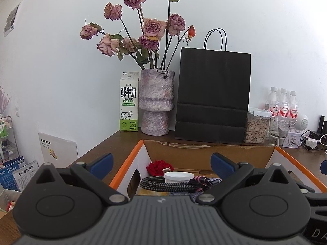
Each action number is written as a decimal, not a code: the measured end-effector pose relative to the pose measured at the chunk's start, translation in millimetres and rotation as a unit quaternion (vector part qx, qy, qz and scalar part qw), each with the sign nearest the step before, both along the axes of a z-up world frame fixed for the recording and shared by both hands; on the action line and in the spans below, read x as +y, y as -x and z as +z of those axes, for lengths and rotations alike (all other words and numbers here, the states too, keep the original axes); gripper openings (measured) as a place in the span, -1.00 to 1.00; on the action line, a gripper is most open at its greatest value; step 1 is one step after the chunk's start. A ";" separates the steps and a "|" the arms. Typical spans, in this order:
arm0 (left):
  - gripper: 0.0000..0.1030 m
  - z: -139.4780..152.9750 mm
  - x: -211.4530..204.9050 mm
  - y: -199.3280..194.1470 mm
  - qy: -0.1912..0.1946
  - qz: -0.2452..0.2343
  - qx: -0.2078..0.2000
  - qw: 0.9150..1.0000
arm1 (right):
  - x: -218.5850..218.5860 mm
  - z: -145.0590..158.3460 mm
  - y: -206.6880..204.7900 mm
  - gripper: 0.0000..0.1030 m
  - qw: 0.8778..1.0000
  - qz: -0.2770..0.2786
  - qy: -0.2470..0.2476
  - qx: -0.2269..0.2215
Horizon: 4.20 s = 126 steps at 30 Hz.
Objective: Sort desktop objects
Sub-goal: 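Move both tools out of the box back over the table, then grasp the crumpled tissue with the right tool while the left tool grasps a white cap, then carry the white cap and tissue up over the box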
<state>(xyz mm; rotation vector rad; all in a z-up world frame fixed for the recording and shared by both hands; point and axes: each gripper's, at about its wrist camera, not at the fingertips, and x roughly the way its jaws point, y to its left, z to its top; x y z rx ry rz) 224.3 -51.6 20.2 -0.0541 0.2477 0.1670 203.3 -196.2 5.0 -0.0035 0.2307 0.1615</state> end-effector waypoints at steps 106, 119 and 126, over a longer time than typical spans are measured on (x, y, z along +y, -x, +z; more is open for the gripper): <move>-0.43 -54.1 125.5 37.8 0.003 -0.103 0.193 0.976 | -91.1 -52.8 17.3 -0.62 0.980 0.014 0.014 0.200; -0.43 -50.5 132.8 38.3 0.019 -0.079 0.179 0.980 | -90.7 -48.7 20.4 -0.64 0.984 0.012 0.012 0.177; -0.43 -48.4 137.4 40.5 0.024 -0.061 0.164 0.984 | -91.1 -47.5 22.3 -0.64 0.986 0.008 0.013 0.169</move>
